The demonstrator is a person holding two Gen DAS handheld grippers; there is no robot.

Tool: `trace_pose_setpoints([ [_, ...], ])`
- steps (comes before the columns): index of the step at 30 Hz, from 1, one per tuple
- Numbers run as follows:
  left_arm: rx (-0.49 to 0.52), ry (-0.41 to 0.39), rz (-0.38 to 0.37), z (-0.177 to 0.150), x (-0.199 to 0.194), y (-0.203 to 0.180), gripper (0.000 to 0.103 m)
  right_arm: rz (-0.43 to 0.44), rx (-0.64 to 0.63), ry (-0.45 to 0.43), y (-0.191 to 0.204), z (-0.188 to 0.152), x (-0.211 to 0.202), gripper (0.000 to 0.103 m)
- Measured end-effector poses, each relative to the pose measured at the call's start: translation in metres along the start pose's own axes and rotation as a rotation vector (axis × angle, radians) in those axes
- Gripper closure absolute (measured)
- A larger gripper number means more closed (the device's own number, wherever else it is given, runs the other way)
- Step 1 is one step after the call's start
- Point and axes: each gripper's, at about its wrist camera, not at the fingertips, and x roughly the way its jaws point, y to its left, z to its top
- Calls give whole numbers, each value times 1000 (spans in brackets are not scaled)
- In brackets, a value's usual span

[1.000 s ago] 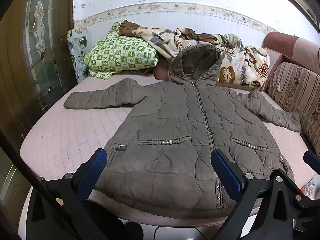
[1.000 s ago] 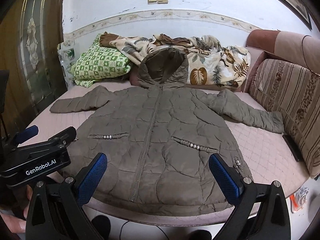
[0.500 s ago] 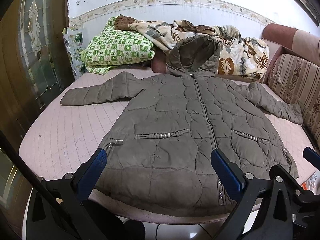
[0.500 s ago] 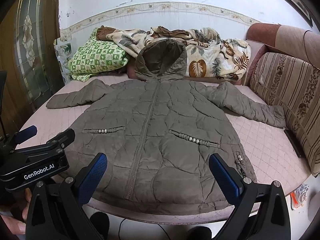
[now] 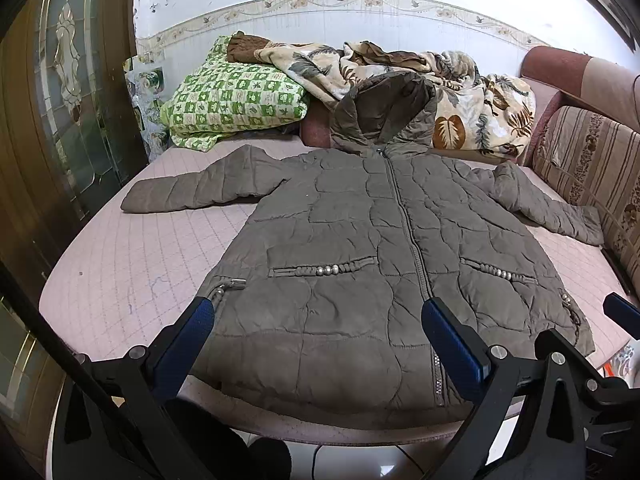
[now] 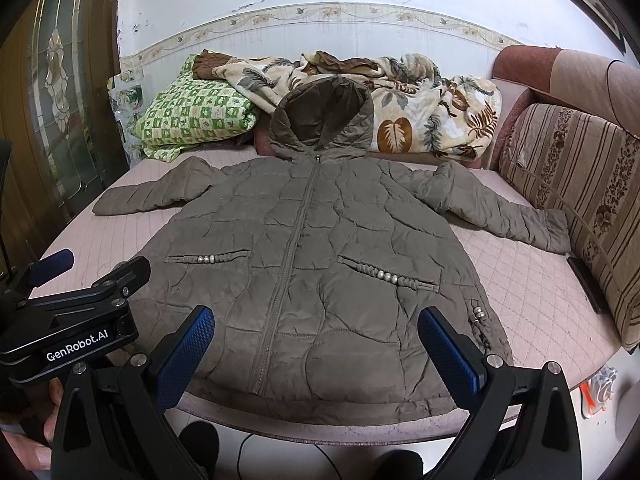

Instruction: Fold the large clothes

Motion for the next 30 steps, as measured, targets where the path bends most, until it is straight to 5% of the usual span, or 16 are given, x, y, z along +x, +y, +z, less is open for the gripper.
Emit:
trace_pose_setpoints([
  [20, 57, -57, -23, 1, -35, -9, 0, 31, 62, -30, -20, -5, -27, 0],
  [27, 97, -76, -44, 31, -3, -18, 0, 54, 199, 21, -77, 6, -14, 0],
  [30, 124, -64, -34, 48, 26, -27, 0, -13, 272, 15, -119, 12, -6, 0],
])
